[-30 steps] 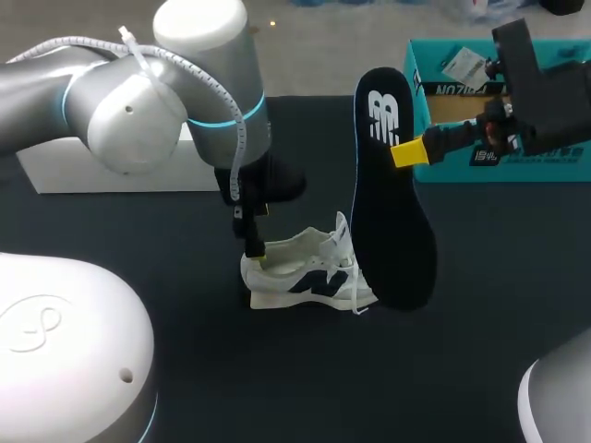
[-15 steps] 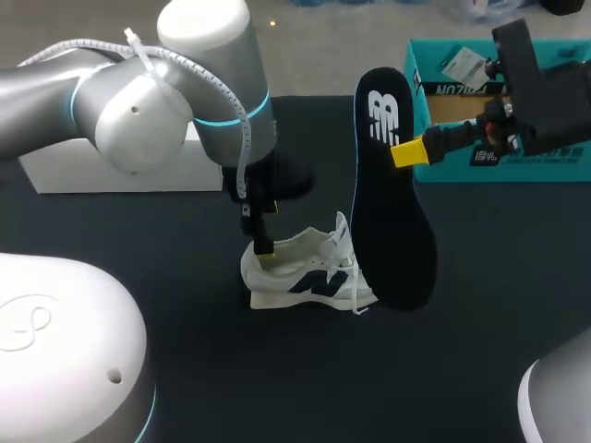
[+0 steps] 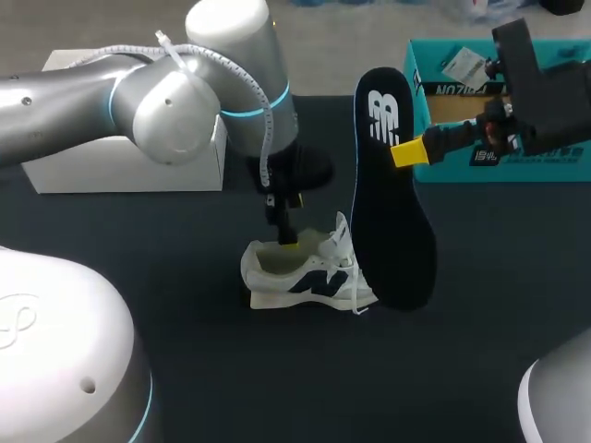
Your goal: Take the shoe out of the shoebox, open the shoe tongue, remove and reinsert the insole, then place the shoe into the shoebox
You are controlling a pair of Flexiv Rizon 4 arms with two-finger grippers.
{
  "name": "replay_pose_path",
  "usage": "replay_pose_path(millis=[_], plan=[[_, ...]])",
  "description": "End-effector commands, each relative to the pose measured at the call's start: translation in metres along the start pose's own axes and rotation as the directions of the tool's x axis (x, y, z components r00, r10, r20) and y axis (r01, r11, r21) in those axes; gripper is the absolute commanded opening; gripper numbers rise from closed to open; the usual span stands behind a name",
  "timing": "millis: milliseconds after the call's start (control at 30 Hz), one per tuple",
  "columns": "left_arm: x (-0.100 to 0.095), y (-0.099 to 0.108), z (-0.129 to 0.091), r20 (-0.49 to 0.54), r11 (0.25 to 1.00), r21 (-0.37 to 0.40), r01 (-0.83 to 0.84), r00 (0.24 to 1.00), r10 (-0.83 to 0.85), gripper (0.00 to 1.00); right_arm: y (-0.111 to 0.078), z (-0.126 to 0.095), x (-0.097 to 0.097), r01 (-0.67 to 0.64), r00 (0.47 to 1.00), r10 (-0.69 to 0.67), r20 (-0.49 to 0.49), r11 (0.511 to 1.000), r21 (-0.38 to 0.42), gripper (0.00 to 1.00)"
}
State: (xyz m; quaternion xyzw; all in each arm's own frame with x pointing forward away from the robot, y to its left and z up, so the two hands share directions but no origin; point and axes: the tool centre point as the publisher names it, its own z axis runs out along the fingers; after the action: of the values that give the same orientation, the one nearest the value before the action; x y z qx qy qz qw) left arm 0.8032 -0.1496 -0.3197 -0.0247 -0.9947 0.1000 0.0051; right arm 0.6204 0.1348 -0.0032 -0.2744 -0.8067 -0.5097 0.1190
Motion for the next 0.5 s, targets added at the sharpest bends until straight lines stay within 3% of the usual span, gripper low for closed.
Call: replay_pose_path(millis=[33,167,400,500], plan=[[-0.008,-0.011,0.015,-0.018,1.0,-0.01,0.0,1.0,-0.001,0.88,0.003,0.003,-0.001,-0.002,1.0,0.002,0.0,1.0,0.005,0.0],[-0.01,-0.016,0.024,-0.023,1.0,-0.013,-0.002,1.0,0.001,0.82,0.003,0.003,-0.001,-0.002,1.0,0.002,0.0,1.0,0.005,0.0],[-0.016,-0.018,0.039,-0.014,0.999,0.002,0.042,0.999,-0.042,0.62,0.003,0.003,-0.001,-0.002,1.0,0.002,0.0,1.0,0.005,0.0],[-0.017,-0.019,0.045,-0.013,0.999,0.002,0.053,0.999,-0.053,0.61,0.003,0.003,-0.001,-0.002,1.0,0.002,0.0,1.0,0.005,0.0]])
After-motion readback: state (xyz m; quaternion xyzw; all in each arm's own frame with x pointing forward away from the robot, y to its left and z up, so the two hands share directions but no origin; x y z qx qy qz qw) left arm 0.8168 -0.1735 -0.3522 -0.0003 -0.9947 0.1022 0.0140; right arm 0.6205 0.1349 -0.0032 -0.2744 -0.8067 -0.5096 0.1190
